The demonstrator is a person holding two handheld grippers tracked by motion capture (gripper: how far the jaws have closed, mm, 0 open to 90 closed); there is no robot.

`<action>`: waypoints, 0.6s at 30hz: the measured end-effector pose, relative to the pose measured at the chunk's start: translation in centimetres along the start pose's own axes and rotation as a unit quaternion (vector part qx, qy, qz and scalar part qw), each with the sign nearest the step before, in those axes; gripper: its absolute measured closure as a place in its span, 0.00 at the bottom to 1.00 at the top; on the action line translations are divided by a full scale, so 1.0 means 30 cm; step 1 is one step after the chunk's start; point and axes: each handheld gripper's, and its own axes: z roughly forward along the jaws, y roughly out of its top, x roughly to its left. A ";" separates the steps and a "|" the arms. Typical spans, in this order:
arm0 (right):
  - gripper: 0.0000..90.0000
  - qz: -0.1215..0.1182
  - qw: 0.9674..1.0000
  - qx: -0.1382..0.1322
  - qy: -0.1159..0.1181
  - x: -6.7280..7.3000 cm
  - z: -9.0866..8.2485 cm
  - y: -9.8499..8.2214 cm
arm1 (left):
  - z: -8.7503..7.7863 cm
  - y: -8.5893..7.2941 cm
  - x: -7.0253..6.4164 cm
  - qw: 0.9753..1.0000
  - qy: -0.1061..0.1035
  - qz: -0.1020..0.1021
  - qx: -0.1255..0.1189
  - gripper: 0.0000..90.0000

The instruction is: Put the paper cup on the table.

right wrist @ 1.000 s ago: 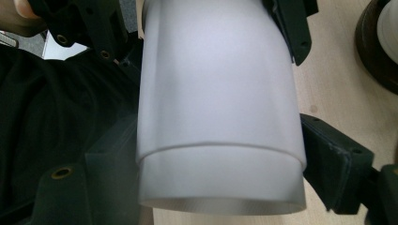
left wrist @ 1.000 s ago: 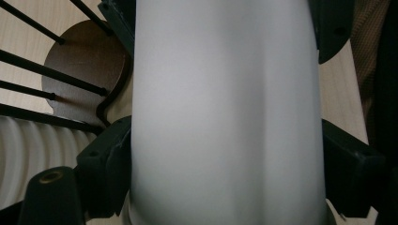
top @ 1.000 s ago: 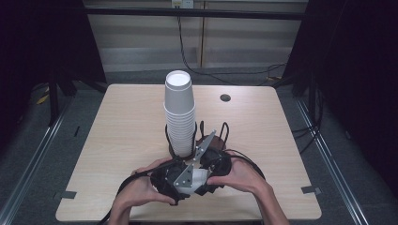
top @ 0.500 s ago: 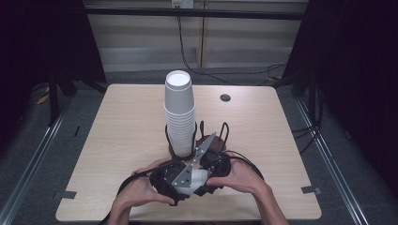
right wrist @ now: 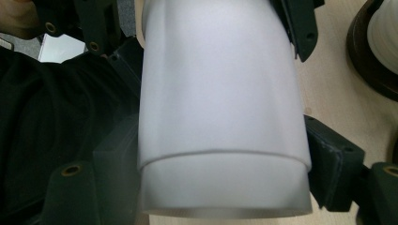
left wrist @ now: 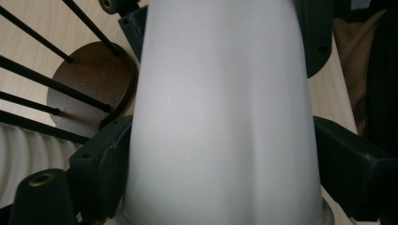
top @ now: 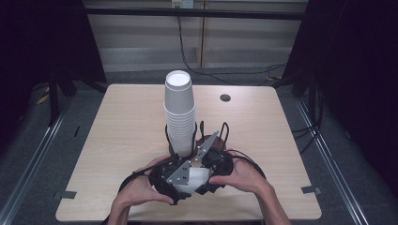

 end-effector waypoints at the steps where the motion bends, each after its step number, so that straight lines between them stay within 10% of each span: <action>1: 0.27 -0.004 1.000 -0.002 0.000 -0.001 0.001 0.000 | 0.000 0.000 0.000 1.000 0.000 0.000 0.000 0.15; 18: 0.27 -0.004 1.000 -0.016 -0.010 0.005 -0.018 -0.007 | -0.056 -0.028 0.014 0.996 0.008 -0.011 -0.083 0.17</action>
